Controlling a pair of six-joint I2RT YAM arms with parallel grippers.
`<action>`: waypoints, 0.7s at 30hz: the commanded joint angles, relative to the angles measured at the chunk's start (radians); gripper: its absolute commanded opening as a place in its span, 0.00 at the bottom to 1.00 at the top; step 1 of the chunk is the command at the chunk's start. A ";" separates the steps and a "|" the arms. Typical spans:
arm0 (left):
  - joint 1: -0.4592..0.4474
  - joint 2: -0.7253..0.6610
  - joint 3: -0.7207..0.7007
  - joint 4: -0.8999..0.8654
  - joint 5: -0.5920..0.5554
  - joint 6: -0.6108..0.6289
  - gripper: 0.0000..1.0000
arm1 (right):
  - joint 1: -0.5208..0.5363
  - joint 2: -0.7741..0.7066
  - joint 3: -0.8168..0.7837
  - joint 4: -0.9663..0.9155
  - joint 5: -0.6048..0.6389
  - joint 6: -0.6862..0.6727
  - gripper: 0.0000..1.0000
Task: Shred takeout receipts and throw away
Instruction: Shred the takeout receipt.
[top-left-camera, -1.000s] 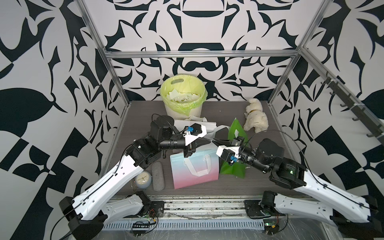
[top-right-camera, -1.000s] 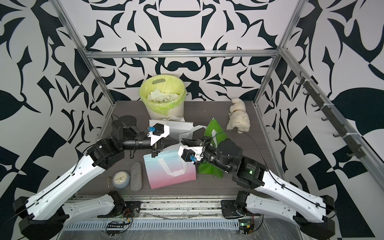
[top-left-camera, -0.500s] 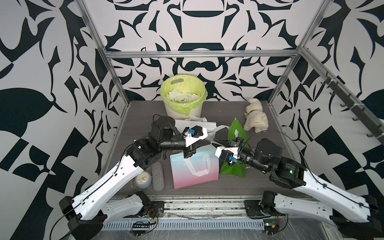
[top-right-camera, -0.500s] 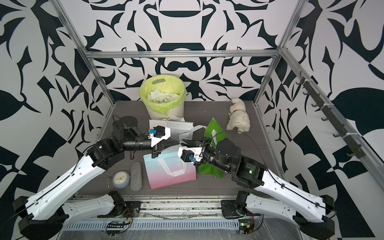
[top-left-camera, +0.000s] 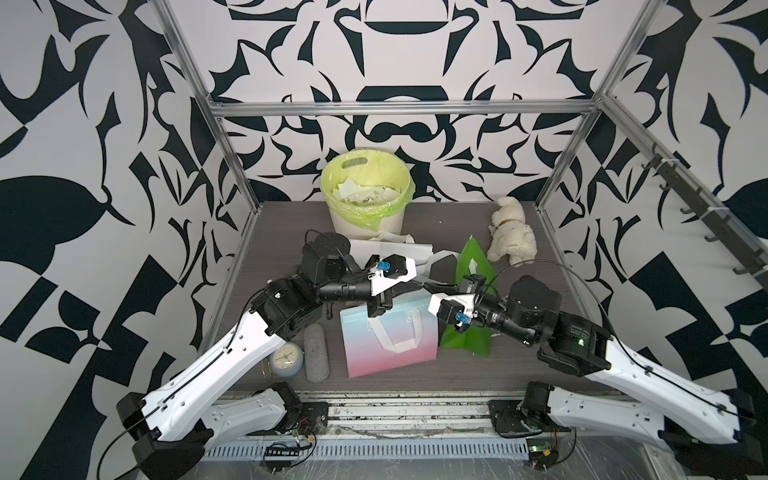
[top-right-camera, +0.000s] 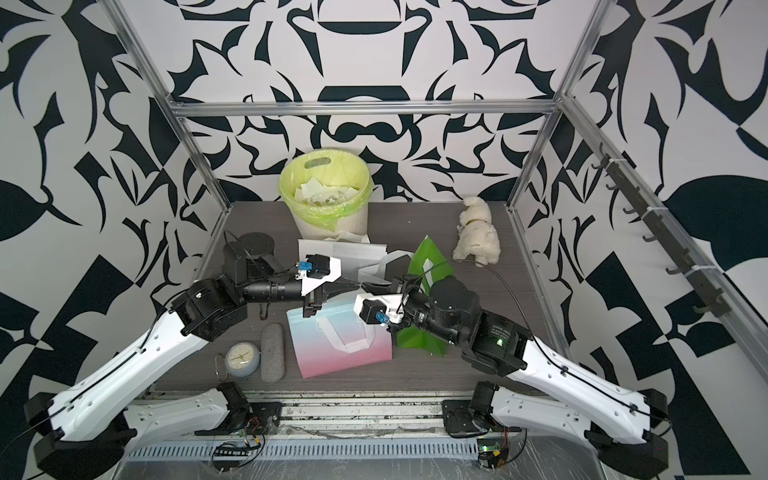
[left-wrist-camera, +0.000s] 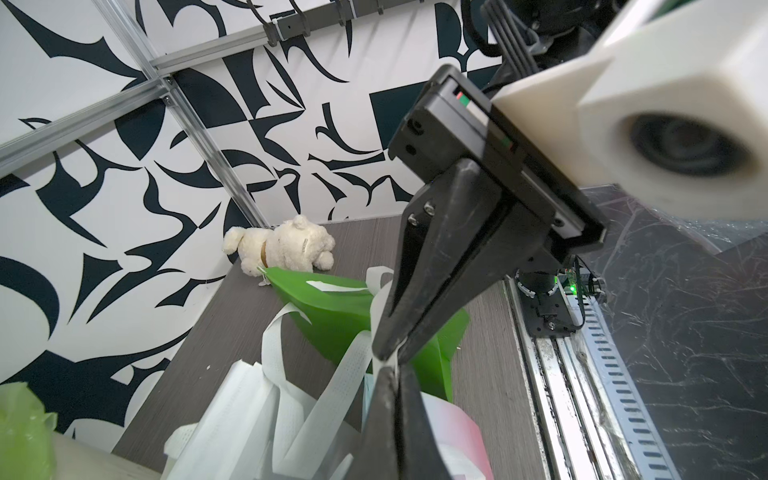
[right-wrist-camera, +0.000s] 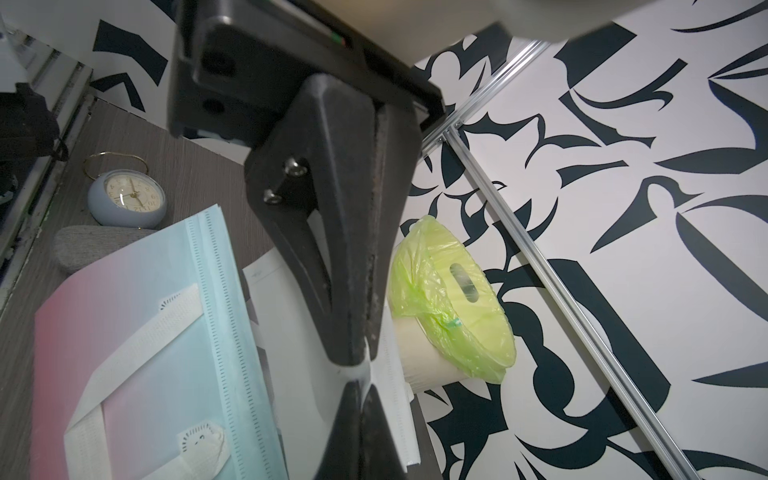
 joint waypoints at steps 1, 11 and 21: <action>-0.009 -0.006 0.038 -0.019 0.005 0.008 0.15 | -0.002 0.000 0.050 0.022 -0.002 -0.002 0.00; -0.010 -0.012 0.039 0.040 0.066 -0.071 0.32 | -0.002 -0.031 0.013 0.082 0.001 -0.031 0.00; -0.010 0.016 0.042 0.083 0.085 -0.116 0.21 | -0.002 -0.042 0.004 0.088 -0.005 -0.038 0.00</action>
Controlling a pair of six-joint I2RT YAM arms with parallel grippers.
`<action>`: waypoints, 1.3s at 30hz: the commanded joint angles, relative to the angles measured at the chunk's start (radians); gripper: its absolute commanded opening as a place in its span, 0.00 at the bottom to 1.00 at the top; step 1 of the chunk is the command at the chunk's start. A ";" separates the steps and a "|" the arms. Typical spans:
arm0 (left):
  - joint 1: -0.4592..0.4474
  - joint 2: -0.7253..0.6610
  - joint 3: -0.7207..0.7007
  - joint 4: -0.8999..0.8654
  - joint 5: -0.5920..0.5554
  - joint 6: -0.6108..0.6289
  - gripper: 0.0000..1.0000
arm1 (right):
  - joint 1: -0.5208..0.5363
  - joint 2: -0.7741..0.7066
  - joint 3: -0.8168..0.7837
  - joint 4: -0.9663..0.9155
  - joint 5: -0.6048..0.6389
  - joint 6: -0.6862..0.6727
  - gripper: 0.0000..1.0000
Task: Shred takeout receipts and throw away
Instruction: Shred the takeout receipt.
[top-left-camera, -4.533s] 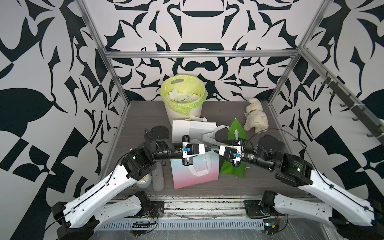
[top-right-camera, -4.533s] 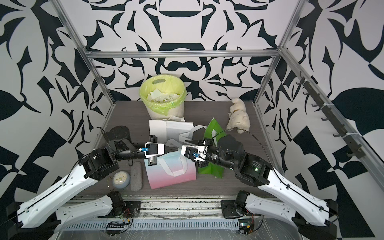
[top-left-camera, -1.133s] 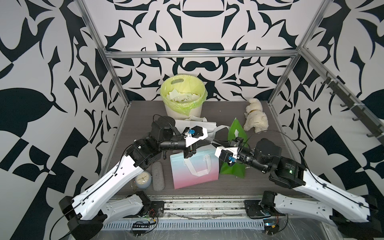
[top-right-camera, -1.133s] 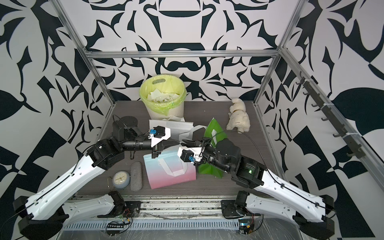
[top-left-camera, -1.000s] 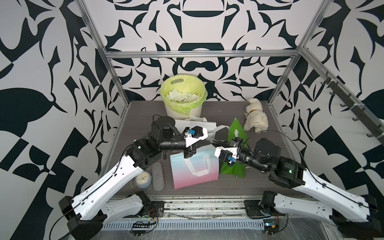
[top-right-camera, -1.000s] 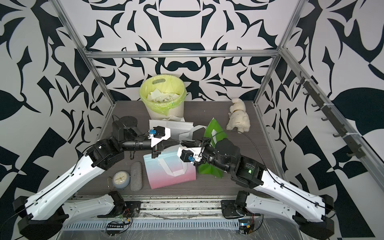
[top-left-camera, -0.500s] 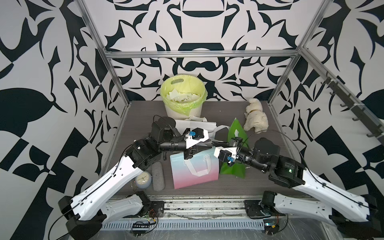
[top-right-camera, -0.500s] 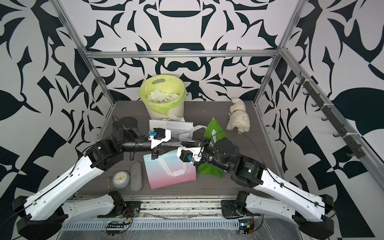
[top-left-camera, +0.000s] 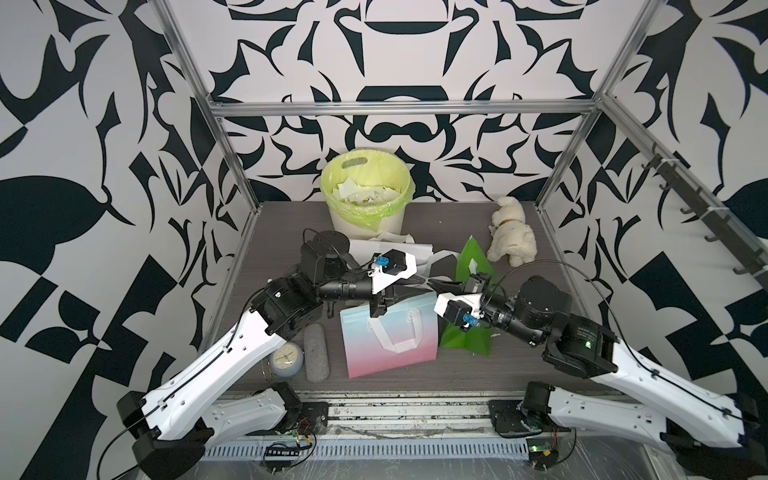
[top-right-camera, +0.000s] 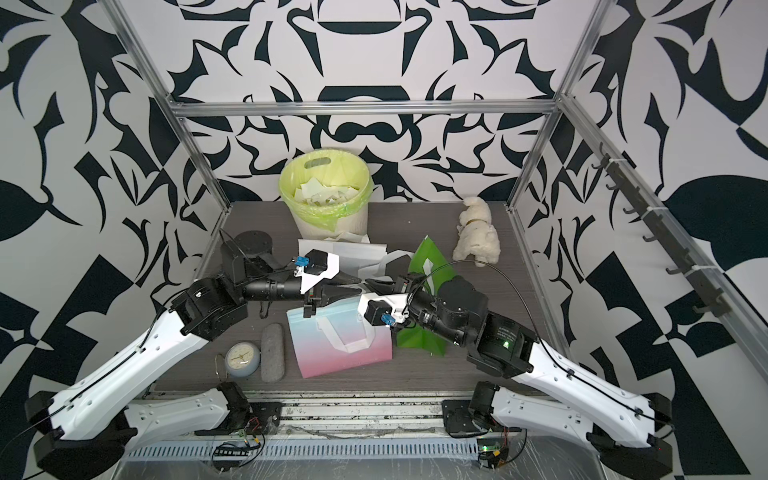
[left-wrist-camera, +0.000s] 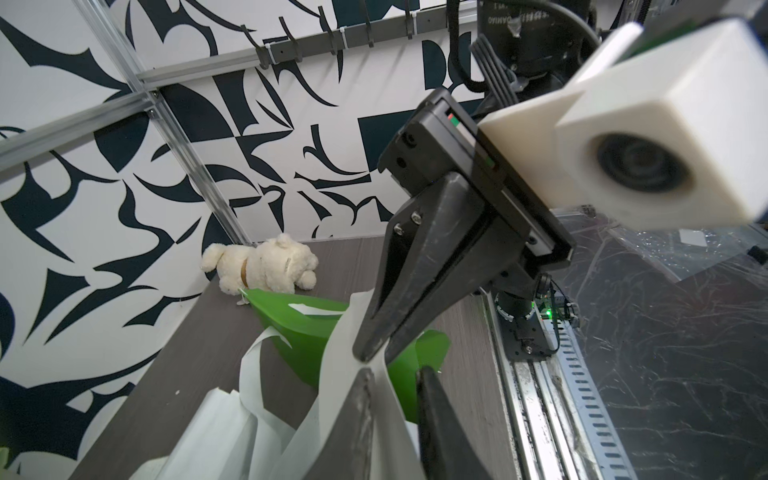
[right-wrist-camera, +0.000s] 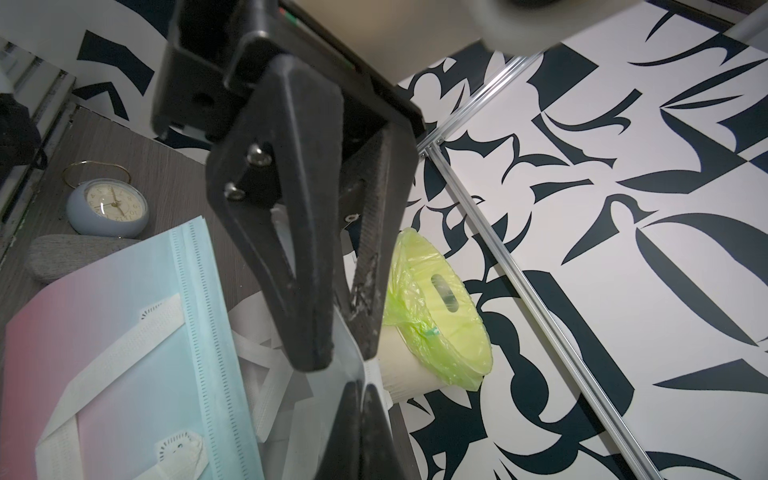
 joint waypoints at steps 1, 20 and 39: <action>-0.003 0.005 0.027 0.040 0.030 -0.030 0.21 | -0.002 -0.013 0.001 0.057 -0.002 -0.006 0.00; -0.003 0.014 -0.005 0.082 0.018 -0.058 0.15 | -0.002 -0.028 -0.017 0.078 0.000 0.001 0.00; -0.003 0.015 -0.017 0.076 -0.009 -0.048 0.16 | -0.003 -0.035 -0.019 0.082 0.006 0.011 0.00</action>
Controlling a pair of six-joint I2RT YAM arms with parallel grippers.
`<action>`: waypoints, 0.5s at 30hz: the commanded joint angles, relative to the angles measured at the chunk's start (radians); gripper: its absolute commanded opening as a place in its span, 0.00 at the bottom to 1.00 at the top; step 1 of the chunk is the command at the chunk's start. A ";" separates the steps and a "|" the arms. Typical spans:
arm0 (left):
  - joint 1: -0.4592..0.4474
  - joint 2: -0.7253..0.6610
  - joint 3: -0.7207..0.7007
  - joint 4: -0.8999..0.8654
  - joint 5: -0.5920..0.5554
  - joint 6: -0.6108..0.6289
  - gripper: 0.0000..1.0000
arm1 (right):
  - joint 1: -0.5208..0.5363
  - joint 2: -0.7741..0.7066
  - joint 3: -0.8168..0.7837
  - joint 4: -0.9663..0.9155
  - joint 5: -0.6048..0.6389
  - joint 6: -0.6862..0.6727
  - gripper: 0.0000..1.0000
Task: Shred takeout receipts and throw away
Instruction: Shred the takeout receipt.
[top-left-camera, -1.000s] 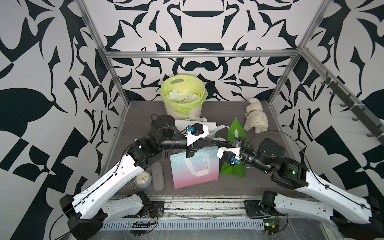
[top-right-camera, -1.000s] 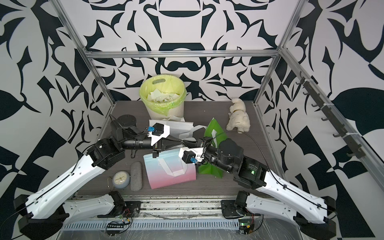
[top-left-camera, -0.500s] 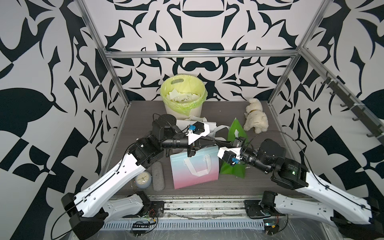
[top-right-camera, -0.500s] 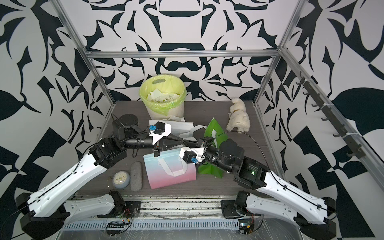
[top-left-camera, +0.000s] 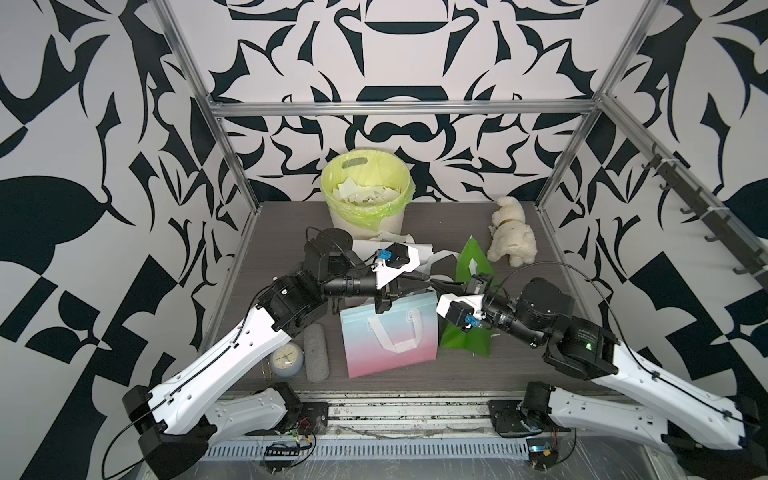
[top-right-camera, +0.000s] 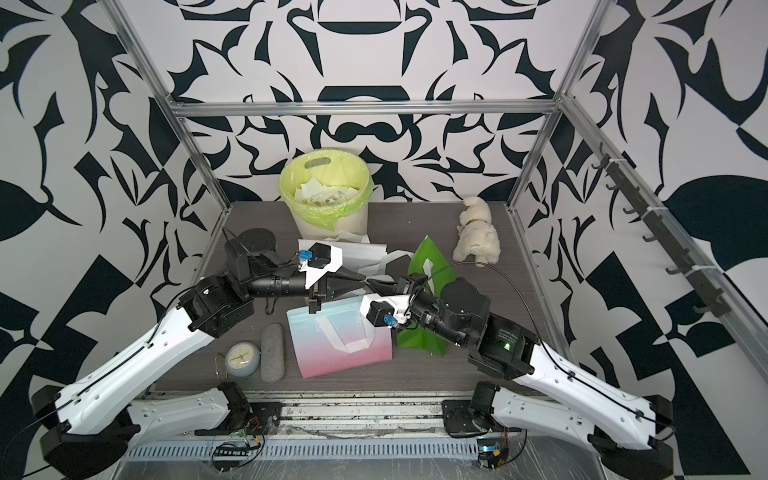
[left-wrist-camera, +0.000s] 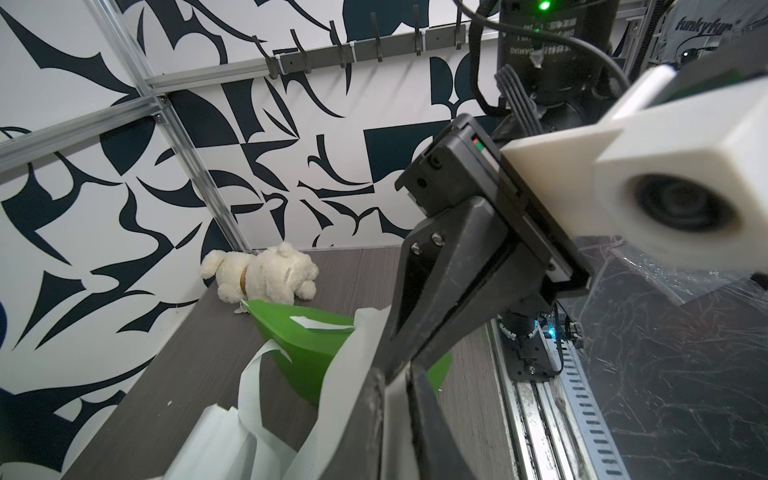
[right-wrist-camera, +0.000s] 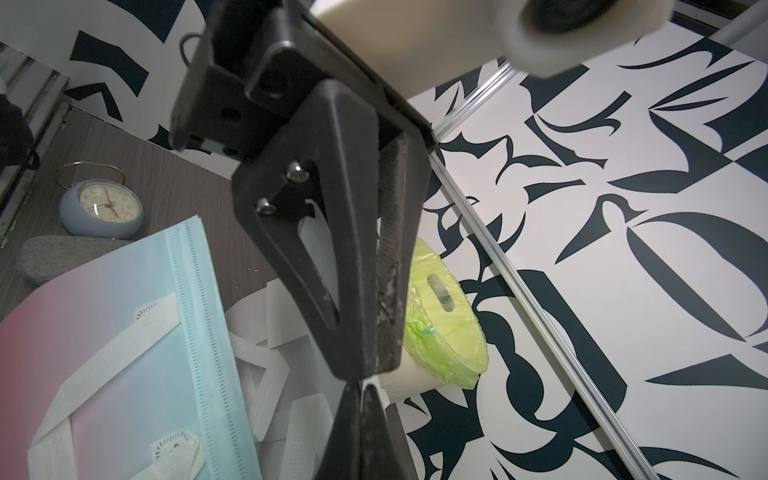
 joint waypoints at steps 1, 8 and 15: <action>-0.003 -0.008 -0.015 0.008 -0.007 0.004 0.15 | -0.001 -0.016 0.004 0.061 0.005 0.012 0.00; -0.003 -0.006 -0.015 0.011 -0.001 0.004 0.11 | -0.001 -0.014 0.004 0.059 0.002 0.018 0.00; -0.003 -0.004 -0.012 0.017 -0.007 -0.020 0.00 | -0.002 -0.024 -0.005 0.075 0.009 0.008 0.00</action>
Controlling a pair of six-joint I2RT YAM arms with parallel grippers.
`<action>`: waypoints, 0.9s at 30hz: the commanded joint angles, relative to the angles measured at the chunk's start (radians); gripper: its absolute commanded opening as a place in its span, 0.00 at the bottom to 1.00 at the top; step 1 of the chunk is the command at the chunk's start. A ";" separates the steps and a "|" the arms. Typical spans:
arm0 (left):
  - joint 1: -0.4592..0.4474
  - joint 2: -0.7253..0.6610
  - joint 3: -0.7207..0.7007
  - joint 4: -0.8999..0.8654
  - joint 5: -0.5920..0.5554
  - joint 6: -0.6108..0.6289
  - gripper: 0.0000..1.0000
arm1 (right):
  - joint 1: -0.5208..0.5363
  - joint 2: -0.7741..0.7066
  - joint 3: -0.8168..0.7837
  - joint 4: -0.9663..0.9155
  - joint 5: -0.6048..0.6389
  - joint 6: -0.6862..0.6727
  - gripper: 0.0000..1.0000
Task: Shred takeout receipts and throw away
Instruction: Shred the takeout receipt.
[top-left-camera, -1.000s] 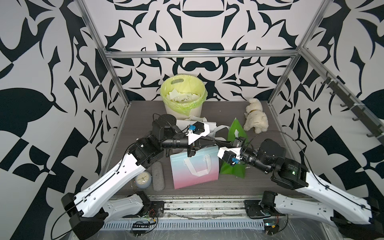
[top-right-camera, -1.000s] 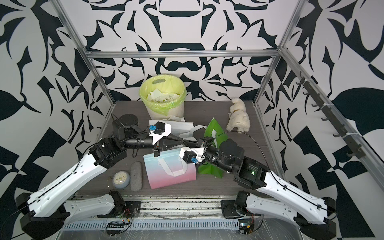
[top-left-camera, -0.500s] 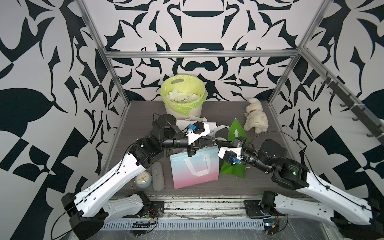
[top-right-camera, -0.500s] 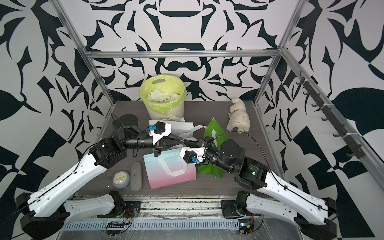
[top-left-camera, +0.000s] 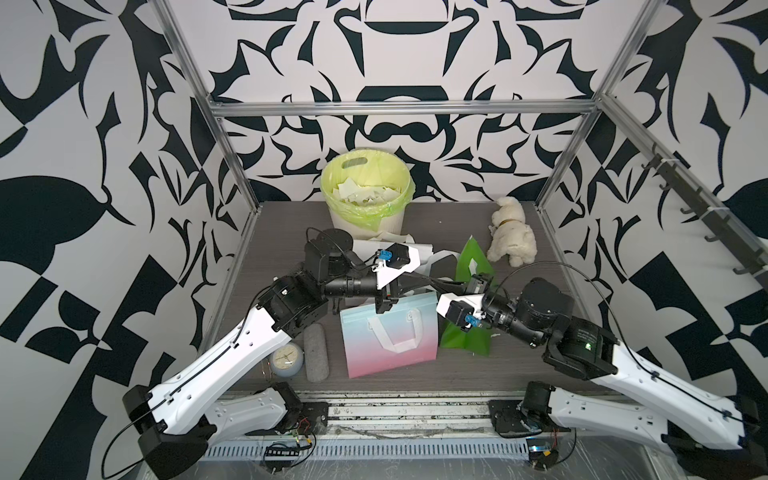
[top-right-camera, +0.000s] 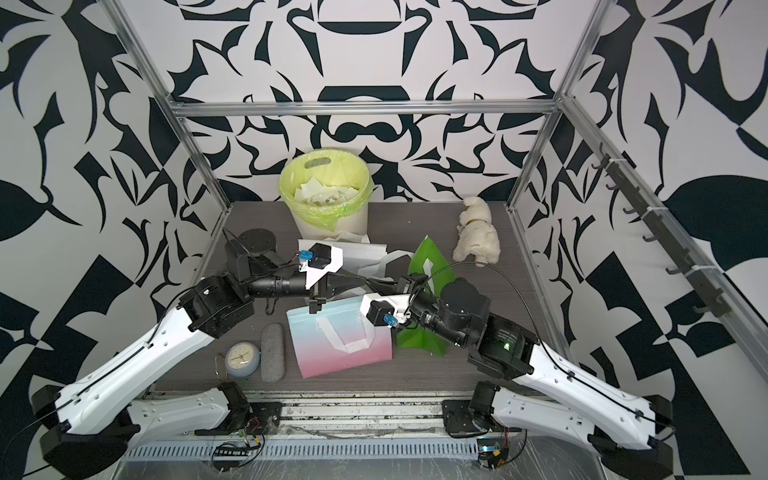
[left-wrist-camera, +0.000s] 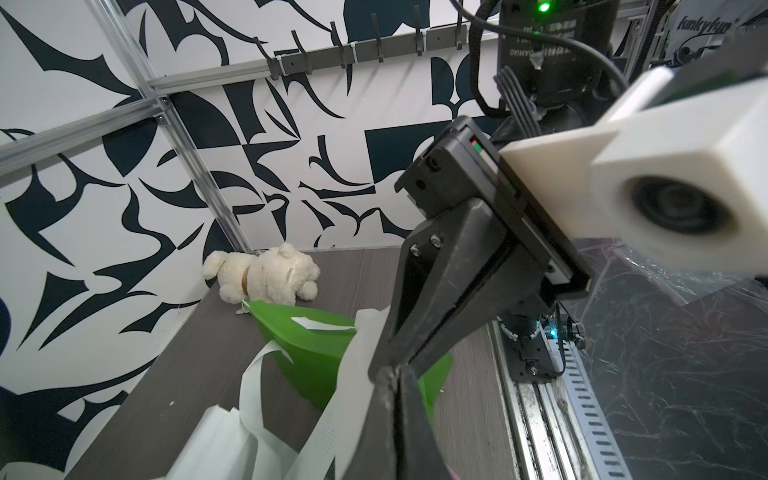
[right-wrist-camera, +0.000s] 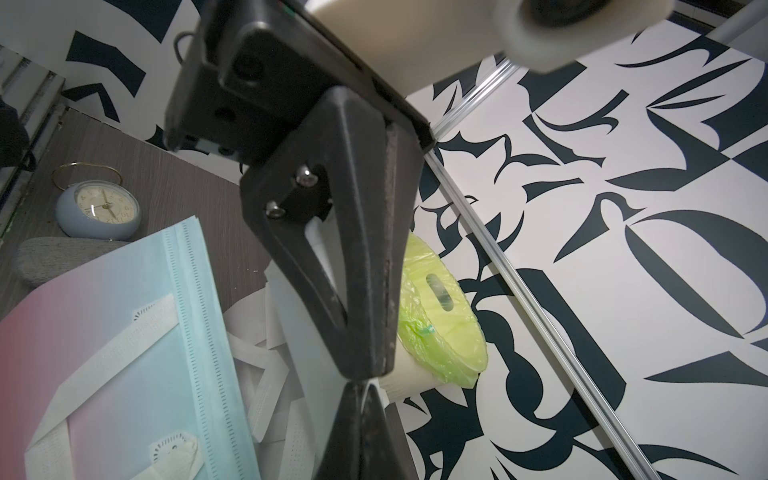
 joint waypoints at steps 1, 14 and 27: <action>-0.002 -0.004 -0.010 0.027 -0.005 -0.046 0.00 | -0.001 -0.021 0.001 0.059 0.017 -0.010 0.00; 0.040 0.071 0.101 0.014 -0.199 -0.404 0.00 | 0.007 -0.030 -0.081 0.151 0.078 -0.224 0.00; 0.401 0.145 0.111 0.155 -0.246 -0.577 0.00 | 0.034 -0.061 -0.065 0.074 -0.034 -0.155 0.00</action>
